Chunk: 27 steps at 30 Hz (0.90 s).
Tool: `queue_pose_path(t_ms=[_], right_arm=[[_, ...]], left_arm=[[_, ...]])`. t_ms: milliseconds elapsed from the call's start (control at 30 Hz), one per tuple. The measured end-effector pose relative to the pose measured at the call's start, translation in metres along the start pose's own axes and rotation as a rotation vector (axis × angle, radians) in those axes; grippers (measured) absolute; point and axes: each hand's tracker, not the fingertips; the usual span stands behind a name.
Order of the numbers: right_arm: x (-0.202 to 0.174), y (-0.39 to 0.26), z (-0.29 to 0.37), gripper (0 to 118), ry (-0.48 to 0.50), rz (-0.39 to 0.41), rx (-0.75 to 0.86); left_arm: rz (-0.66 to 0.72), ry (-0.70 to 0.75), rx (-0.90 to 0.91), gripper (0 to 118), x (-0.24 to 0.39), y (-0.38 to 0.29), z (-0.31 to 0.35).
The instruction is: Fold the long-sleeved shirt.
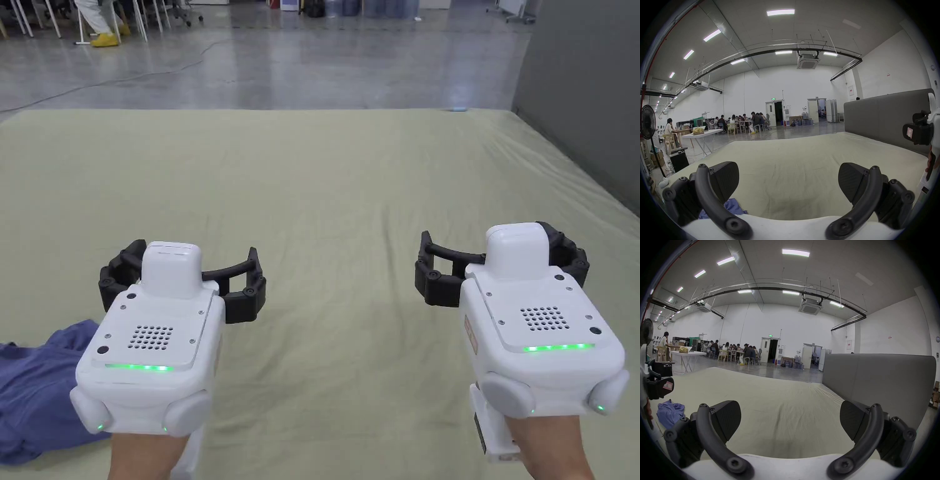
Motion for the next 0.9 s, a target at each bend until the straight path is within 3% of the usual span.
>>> queue_pose_path(t_ms=[900], right_arm=[[0.0063, -0.0046, 0.0093, 118, 0.004, -0.045, 0.000]], left_arm=[[0.017, 0.002, 0.004, 118, 0.0010, -0.0011, 0.0031]])
